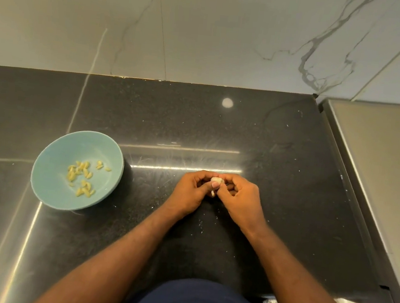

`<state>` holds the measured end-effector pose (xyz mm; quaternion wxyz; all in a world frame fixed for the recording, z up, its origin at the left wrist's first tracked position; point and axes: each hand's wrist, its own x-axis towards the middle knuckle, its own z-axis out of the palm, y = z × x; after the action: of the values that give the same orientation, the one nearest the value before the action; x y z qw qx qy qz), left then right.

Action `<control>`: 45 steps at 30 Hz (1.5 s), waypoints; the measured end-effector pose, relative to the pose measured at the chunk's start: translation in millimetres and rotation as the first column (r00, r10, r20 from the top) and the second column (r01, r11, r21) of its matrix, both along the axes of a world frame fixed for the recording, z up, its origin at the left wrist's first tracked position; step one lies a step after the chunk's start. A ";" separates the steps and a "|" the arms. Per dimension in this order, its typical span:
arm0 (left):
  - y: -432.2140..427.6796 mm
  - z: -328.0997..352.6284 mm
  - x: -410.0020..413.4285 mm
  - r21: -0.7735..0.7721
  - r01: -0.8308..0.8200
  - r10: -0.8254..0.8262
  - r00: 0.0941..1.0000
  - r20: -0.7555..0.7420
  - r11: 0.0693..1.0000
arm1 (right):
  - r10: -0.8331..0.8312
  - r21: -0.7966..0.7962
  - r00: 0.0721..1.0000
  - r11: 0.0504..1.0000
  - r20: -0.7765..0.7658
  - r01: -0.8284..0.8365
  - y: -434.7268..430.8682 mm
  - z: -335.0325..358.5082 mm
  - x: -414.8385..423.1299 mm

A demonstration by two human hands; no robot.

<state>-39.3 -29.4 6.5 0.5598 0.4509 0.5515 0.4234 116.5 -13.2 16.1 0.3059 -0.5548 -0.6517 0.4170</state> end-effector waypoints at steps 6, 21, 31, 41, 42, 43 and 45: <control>-1.6 -1.1 -5.2 -0.011 0.033 -0.033 0.999 -0.016 0.999 | -0.019 0.051 0.997 0.999 0.071 0.016 -4.5 1.3 -7.8; -3.7 4.5 3.9 -0.038 -0.069 0.066 0.995 -0.079 0.997 | -0.164 -0.330 0.897 0.944 -0.410 0.022 8.7 -5.2 5.1; -9.5 6.3 13.4 -0.149 -0.305 0.327 0.932 0.154 0.940 | -0.235 -0.361 0.780 0.933 -0.580 0.013 18.3 -14.3 24.3; -13.5 2.8 13.7 -0.179 -0.381 0.411 0.893 0.182 0.907 | -0.350 -0.380 0.766 0.913 -0.539 0.149 39.4 -4.9 47.8; -13.1 1.8 13.9 -0.180 -0.384 0.413 0.893 0.178 0.906 | -0.309 -0.372 0.797 0.921 -0.519 0.115 39.2 -4.7 46.6; -12.9 1.3 14.5 -0.182 -0.385 0.415 0.894 0.172 0.905 | -0.271 -0.358 0.831 0.929 -0.486 0.093 38.9 -6.1 44.6; -12.9 1.4 16.1 -0.177 -0.383 0.411 0.898 0.161 0.907 | -0.204 -0.336 0.887 0.940 -0.414 0.059 36.3 -9.0 37.8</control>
<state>-23.3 -42.4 7.8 0.5428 0.2447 0.6032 0.5307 154.3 23.1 7.1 0.3818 -0.5300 -0.4506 0.6086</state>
